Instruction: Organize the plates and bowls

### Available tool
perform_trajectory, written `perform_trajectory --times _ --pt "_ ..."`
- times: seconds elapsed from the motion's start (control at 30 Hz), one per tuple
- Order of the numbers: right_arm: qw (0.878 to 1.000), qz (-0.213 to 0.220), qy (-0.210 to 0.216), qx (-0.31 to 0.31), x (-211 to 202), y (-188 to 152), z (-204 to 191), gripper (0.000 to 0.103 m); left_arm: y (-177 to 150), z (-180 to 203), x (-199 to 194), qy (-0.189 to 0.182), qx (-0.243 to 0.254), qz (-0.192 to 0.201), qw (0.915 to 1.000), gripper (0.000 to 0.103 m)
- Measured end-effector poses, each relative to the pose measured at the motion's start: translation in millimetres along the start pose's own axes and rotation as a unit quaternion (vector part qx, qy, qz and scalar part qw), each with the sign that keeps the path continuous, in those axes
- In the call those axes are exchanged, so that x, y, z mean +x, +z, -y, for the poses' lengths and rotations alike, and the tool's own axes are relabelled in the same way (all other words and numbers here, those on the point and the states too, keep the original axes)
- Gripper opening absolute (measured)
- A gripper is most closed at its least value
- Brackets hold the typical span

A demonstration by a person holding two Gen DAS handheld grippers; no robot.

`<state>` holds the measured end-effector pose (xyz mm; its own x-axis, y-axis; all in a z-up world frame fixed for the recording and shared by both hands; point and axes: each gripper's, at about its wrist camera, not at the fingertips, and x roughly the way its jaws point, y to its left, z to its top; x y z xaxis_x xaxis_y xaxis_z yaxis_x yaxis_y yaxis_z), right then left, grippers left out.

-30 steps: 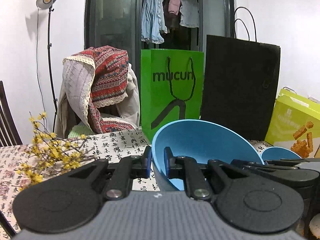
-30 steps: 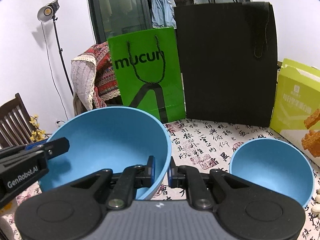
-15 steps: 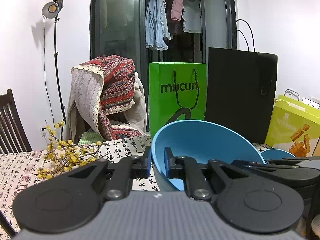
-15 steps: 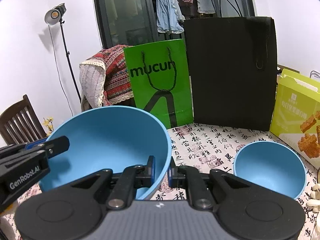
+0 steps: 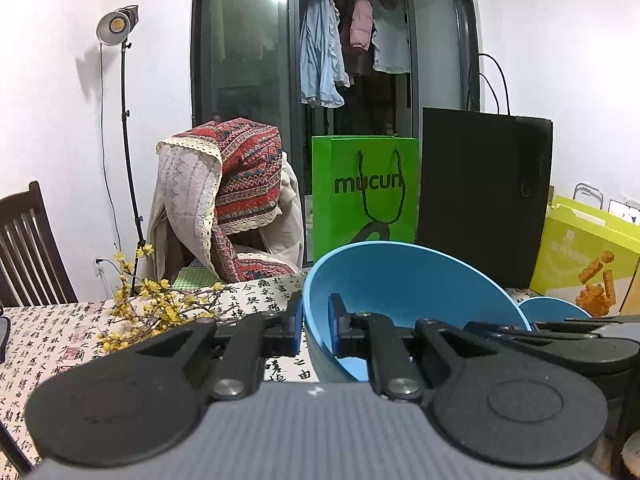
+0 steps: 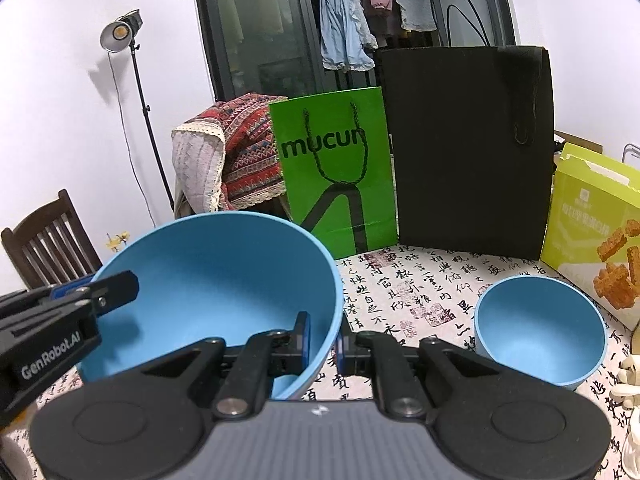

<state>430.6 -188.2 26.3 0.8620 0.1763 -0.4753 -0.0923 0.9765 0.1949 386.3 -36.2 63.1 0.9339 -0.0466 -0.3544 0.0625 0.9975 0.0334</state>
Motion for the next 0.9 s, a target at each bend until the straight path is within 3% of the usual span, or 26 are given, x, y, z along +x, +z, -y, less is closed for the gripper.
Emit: perform_trajectory --times 0.9 --pt "1.0 0.016 0.012 -0.01 -57 -21 -15 0.012 -13 -3 -65 0.005 -0.015 0.022 0.9996 0.014"
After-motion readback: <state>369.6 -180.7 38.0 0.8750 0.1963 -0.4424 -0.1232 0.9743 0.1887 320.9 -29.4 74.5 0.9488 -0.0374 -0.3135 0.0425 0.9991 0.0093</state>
